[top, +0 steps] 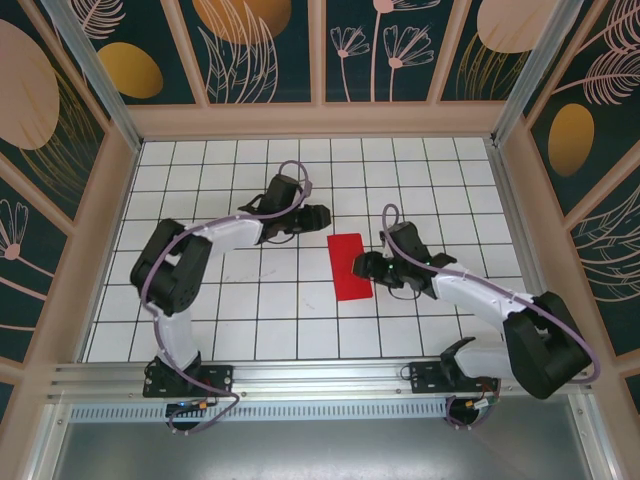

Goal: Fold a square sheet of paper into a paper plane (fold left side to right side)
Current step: First fold the square sheet of paper in half at the center of the table, then fold the triangle a second time at the center of the table.

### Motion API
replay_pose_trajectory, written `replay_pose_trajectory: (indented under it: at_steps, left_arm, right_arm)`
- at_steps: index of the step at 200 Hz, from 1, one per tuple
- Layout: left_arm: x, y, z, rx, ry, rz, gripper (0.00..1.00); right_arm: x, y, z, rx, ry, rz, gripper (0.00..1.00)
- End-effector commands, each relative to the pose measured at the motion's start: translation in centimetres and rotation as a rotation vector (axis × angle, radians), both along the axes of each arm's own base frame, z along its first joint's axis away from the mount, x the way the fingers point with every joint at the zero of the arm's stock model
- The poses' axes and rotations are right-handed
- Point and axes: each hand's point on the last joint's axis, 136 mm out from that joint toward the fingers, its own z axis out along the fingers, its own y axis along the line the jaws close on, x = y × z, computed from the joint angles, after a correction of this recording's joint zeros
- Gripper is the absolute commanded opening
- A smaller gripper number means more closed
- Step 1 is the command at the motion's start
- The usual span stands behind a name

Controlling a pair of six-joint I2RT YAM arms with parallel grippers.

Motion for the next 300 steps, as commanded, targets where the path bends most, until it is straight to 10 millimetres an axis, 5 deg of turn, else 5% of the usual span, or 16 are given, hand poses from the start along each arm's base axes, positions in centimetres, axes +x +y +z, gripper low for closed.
replay_pose_trajectory:
  at_steps: [1,41,72,129,300]
  left_arm:
    - [-3.5,-0.8,-0.1,-0.058,0.036,-0.075,0.51]
    - [-8.6,-4.6,-2.4,-0.110,0.124,-0.193,0.50]
    - [-8.6,-4.3,-5.4,-0.035,0.161,-0.167,0.50]
    - [-8.3,-3.9,-7.4,0.020,0.186,-0.148,0.48]
    - [-8.9,-3.5,-7.4,0.016,0.179,-0.155,0.47]
  right_arm:
    - [0.8,-1.9,-0.1,-0.060,-0.003,-0.036,0.60]
    - [1.0,-3.2,-0.8,-0.069,0.015,-0.072,0.66]
    - [0.8,-3.8,-1.6,-0.084,0.042,-0.080,0.68]
    - [0.5,-3.3,-2.4,-0.066,0.087,-0.042,0.74]
    - [2.2,1.8,-2.1,0.218,0.191,0.047,0.52]
